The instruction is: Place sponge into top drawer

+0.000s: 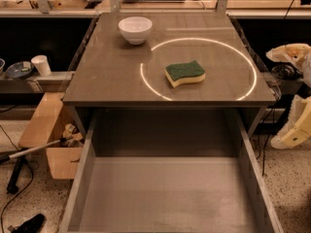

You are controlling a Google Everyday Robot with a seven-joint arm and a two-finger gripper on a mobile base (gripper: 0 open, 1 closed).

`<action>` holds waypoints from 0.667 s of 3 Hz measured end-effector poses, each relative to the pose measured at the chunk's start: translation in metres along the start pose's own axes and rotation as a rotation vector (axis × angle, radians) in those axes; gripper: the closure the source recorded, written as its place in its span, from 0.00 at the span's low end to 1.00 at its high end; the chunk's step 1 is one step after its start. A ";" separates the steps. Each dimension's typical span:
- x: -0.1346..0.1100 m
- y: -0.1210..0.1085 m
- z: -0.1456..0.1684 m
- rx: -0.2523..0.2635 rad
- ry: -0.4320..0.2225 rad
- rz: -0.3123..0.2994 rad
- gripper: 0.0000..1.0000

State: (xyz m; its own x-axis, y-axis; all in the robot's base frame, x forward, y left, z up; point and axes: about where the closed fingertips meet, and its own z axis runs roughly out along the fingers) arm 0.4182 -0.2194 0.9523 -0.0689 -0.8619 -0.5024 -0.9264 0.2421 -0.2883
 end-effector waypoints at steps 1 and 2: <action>0.002 -0.008 0.005 -0.053 -0.078 -0.008 0.00; -0.001 -0.013 0.009 -0.083 -0.106 -0.030 0.00</action>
Offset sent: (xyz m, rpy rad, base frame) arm 0.0247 0.0018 -0.0055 0.1195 0.0489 0.1410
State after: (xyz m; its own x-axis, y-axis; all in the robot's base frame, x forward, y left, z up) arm 0.4339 -0.2178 0.9489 -0.0056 -0.8154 -0.5789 -0.9552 0.1757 -0.2382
